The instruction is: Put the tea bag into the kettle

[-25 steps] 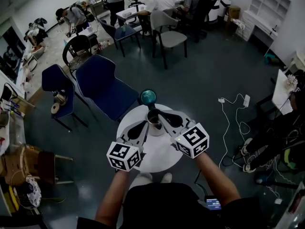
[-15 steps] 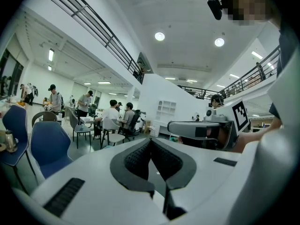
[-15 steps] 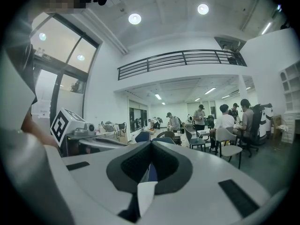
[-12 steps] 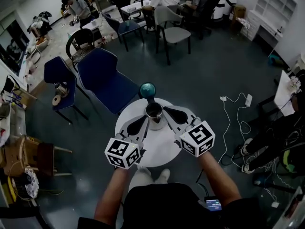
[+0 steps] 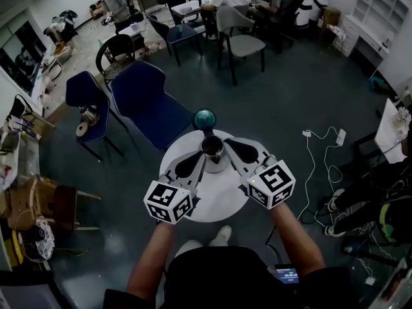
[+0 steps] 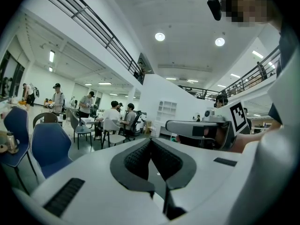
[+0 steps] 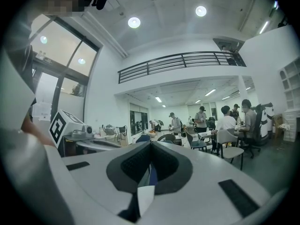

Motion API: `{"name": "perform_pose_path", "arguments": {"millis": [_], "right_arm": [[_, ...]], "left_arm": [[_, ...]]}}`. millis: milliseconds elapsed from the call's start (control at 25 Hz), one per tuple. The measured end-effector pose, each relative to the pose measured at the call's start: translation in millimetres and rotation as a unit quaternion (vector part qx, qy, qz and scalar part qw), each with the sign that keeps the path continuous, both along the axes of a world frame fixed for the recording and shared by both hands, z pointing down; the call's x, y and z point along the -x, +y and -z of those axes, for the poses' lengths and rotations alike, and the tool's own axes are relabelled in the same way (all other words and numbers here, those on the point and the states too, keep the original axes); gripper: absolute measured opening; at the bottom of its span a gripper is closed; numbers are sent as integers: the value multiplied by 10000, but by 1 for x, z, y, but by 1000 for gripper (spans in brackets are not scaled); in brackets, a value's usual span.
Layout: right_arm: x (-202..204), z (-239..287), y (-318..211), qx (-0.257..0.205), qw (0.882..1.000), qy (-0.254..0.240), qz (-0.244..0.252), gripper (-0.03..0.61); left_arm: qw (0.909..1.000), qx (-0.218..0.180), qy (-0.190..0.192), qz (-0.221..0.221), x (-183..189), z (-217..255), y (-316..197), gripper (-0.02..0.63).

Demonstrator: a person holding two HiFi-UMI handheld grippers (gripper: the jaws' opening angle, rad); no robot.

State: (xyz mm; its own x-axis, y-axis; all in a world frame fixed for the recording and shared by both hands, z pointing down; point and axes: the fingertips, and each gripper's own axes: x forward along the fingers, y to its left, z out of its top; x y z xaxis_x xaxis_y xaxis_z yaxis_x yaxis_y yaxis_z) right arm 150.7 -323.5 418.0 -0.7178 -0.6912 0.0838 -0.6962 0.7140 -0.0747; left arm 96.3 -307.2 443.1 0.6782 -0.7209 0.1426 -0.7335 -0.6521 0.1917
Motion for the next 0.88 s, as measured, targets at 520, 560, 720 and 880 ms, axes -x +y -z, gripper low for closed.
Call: {"name": "perform_pose_path", "arguments": {"millis": [520,560,720,880], "right_arm": [[34,15,22,-80,9999,-60,-111,18],[38,17,27,-85,9999,-61,-122,18],[52,23,44,-117,9998,-17,-186,18],[69,28,63,-156,9996,0,-244,18]], "left_arm": [[9998,-145,52,-140,30,19,22,15],[9997,-151,73,-154,33,21,27,15],[9993,-216,186,-238,47,29,43,15],[9990,-277,226,-267,66,35,62,15]]}}
